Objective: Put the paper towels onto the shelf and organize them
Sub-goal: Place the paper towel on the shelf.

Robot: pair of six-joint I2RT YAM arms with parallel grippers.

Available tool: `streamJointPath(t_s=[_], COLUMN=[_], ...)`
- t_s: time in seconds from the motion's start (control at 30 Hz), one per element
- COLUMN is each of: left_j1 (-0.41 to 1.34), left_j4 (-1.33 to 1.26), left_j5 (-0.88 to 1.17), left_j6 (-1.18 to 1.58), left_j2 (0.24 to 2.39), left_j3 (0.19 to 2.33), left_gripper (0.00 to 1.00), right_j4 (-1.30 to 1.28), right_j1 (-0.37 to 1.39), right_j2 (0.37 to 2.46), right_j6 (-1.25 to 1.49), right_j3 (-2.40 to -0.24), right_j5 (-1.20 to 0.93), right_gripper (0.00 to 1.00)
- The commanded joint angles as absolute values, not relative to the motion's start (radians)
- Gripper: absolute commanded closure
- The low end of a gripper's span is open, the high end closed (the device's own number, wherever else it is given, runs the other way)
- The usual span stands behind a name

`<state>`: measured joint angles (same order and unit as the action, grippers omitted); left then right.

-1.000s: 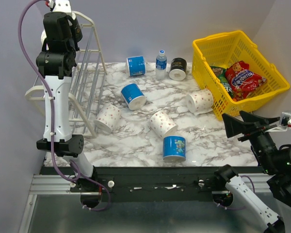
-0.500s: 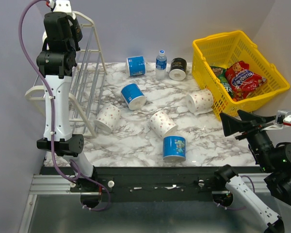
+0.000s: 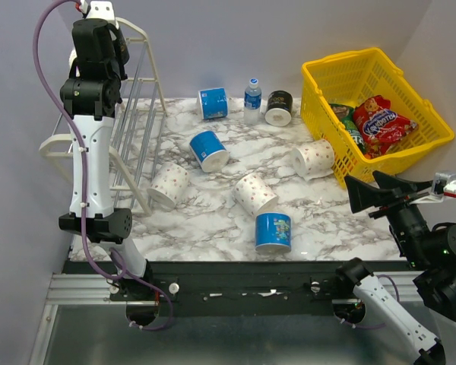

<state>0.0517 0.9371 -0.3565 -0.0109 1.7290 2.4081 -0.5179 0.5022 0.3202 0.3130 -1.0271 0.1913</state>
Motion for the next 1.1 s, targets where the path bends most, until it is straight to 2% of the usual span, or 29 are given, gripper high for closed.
streamJointPath(t_s=[0.0,0.37,0.77,0.9,1.07], left_j1=[0.044,0.044,0.045,0.046,0.049], left_j4=[0.904,0.815,0.779,0.778,0.793], left_j5=[-0.377,-0.4,-0.331,-0.237,-0.209], left_j6=[-0.02,-0.051,-0.025,-0.003,0.037], left_j2=[1.738,1.743,1.72,1.645,1.525], left_j3=[2.441,2.454,2.448,2.401,2.277], left_gripper=[0.6,0.4,0.39,0.39,0.29], right_j4=[-0.503,-0.489,-0.471,-0.471,-0.494], right_j1=[0.502,0.503,0.503,0.503,0.503], right_j2=[0.321,0.331,0.342,0.342,0.351], right_j6=[0.288,0.273,0.275,0.294,0.33], right_j3=[-1.023,-1.022,-1.005,-0.997,-1.003], right_j5=[0.215,0.216,0.218,0.209,0.183], right_gripper=[0.0,0.0,0.0,0.0,0.0])
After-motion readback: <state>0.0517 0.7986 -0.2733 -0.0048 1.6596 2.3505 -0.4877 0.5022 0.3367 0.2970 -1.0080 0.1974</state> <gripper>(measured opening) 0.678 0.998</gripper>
